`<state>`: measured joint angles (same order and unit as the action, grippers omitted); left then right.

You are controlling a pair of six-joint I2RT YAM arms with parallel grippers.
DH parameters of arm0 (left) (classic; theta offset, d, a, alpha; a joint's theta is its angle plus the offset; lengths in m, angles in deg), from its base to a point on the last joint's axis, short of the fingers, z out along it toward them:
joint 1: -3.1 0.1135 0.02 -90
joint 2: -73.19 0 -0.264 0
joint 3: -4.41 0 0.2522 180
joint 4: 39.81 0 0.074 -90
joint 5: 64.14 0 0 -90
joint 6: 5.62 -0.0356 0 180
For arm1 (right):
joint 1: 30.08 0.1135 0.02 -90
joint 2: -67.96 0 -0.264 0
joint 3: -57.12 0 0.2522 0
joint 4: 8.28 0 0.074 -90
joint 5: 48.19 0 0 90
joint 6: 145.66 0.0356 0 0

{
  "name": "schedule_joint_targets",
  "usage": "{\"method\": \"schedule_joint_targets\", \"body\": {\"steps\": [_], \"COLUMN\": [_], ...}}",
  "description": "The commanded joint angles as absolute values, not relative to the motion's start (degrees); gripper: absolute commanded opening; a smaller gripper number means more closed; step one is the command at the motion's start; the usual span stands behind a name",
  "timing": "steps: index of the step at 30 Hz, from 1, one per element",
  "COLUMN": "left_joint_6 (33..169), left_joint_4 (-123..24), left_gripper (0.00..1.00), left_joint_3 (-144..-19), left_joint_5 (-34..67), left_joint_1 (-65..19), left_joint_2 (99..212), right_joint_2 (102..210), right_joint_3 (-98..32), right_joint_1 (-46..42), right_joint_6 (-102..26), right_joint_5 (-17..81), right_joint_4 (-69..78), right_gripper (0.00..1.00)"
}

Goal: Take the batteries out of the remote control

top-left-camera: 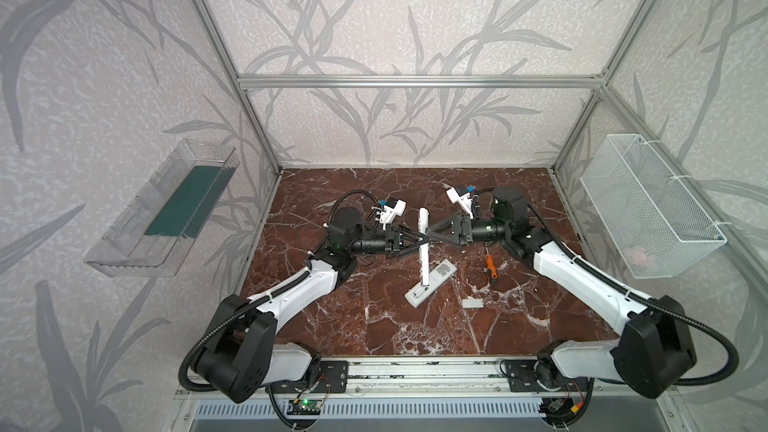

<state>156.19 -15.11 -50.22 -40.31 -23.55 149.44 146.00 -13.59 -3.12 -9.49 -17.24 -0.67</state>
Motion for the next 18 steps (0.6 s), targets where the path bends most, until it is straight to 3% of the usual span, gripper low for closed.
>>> {"method": "schedule_joint_targets", "body": {"steps": [1,9,18], "left_joint_6": [158.19,158.55,160.43], "left_joint_4": [-10.17,-9.28,-5.74], "left_gripper": [0.39,0.38,0.38], "left_joint_3": [-49.96,-49.88,-50.01], "left_joint_5": [-42.95,-42.96,-42.43], "left_joint_1": [-24.13,-24.79,-24.96], "left_joint_2": [149.07,150.15,152.2], "right_joint_2": [147.27,149.91,150.84], "right_joint_3": [-16.65,-16.79,-15.3], "right_joint_1": [-2.25,-1.61,-0.79], "right_joint_6": [-7.59,-3.32,1.02], "right_joint_5": [-18.15,-17.32,-17.81], "right_joint_4": [-4.03,-9.98,-15.16], "right_gripper": [0.92,0.79,0.49]}}
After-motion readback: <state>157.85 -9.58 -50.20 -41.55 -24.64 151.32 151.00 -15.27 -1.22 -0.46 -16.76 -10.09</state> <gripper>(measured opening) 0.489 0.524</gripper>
